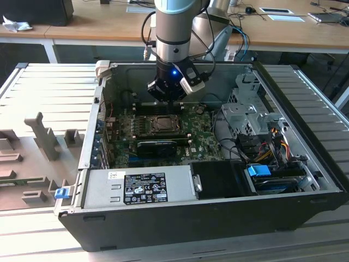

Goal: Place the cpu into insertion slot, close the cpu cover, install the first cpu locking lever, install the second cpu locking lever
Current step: 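Install the second cpu locking lever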

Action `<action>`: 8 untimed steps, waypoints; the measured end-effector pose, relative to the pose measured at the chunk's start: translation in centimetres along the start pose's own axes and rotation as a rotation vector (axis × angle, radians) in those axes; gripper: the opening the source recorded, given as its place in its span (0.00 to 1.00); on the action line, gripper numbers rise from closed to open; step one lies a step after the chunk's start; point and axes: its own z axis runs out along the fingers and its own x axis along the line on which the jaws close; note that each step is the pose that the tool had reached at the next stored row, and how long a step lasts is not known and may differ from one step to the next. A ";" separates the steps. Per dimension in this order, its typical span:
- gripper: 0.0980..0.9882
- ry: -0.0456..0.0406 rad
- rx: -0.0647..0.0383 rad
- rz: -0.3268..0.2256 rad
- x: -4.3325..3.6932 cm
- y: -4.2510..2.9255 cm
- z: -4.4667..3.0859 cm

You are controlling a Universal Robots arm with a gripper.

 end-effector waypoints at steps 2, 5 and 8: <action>0.01 0.0001 0.000 0.000 0.00 -0.03 -0.01; 0.01 0.0002 0.000 0.000 0.02 -0.26 -0.03; 0.01 0.0001 0.000 0.000 0.03 -0.50 -0.06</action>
